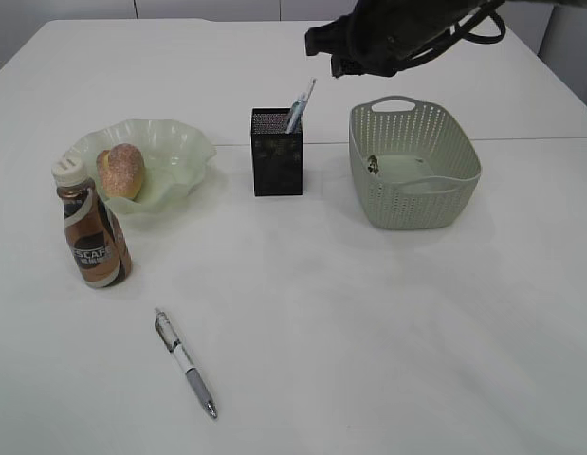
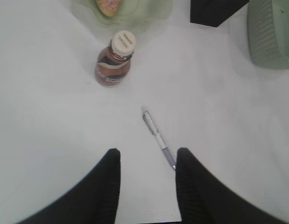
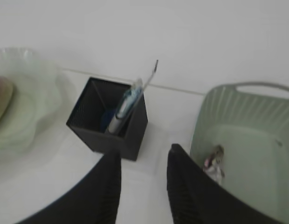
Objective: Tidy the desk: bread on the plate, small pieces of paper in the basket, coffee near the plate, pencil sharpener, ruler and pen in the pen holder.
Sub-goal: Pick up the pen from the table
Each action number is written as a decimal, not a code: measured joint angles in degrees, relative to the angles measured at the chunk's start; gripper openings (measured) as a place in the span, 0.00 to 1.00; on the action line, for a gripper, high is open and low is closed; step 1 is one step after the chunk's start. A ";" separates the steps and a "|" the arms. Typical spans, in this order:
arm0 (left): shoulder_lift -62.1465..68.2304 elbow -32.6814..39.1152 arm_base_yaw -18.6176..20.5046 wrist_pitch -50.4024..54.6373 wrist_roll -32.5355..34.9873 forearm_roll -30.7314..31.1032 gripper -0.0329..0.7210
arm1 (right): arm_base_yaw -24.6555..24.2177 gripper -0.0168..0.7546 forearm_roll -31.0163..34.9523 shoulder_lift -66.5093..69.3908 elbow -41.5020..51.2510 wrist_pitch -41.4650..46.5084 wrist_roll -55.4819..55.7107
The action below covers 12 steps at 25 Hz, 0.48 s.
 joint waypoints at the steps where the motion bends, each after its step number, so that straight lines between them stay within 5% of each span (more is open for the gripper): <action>1: -0.14 0.00 -0.26 0.00 -0.63 -0.47 0.43 | 0.00 0.39 0.46 -0.64 0.00 2.92 0.00; 5: -1.79 0.00 -4.63 0.00 -6.05 1.60 0.43 | 0.00 0.39 1.30 -1.95 -0.52 15.52 0.10; 12: -2.44 0.00 -19.21 0.00 -21.95 10.62 0.44 | 0.00 0.39 2.22 -2.42 -0.63 30.71 0.10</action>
